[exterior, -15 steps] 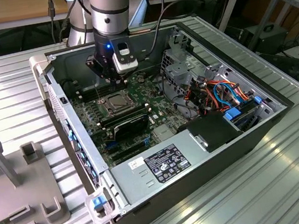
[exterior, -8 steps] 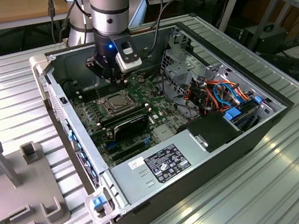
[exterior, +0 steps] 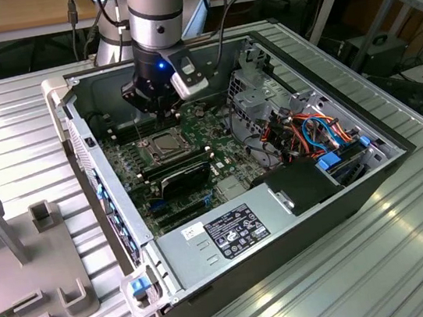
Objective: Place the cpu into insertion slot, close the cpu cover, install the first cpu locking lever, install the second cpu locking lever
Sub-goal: 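Install the first cpu locking lever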
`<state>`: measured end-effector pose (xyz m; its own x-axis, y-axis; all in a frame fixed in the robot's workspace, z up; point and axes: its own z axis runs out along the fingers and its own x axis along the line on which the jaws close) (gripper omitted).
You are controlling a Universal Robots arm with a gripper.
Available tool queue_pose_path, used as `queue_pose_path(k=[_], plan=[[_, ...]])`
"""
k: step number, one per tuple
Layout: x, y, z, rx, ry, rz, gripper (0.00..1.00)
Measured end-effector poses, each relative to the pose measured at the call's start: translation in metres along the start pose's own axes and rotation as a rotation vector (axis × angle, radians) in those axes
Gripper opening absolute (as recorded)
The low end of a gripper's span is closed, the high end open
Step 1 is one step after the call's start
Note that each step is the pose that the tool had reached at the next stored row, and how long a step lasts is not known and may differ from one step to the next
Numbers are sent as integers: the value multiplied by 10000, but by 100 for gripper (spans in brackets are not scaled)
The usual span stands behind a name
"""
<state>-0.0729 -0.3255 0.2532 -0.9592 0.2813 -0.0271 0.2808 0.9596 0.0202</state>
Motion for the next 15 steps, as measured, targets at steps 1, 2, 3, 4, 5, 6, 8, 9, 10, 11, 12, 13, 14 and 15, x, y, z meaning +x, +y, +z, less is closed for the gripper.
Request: queue_pose_path(k=[1, 2, 3, 4, 5, 6, 8, 9, 10, 11, 12, 13, 14, 15], plan=[[0, 0, 0, -5, 4, -200, 11], [0, 0, 0, -11, 8, -393, 11], [0, 0, 0, -16, 12, -571, 11], [1, 0, 0, -20, 15, -748, 11], [3, -1, 0, -23, 17, -841, 11], [4, -1, 0, -25, 18, -896, 11], [17, -6, 0, -26, 19, -928, 11], [53, -16, -1, -26, 19, -942, 11], [70, -21, -2, -26, 19, -958, 11], [81, -24, -2, -27, 20, -974, 11], [97, -28, -5, -26, 23, -1040, 11], [98, -29, -18, -27, 23, -1113, 11], [97, -28, -31, -27, 23, -1159, 11], [96, -28, -79, -25, 24, -1239, 11]])
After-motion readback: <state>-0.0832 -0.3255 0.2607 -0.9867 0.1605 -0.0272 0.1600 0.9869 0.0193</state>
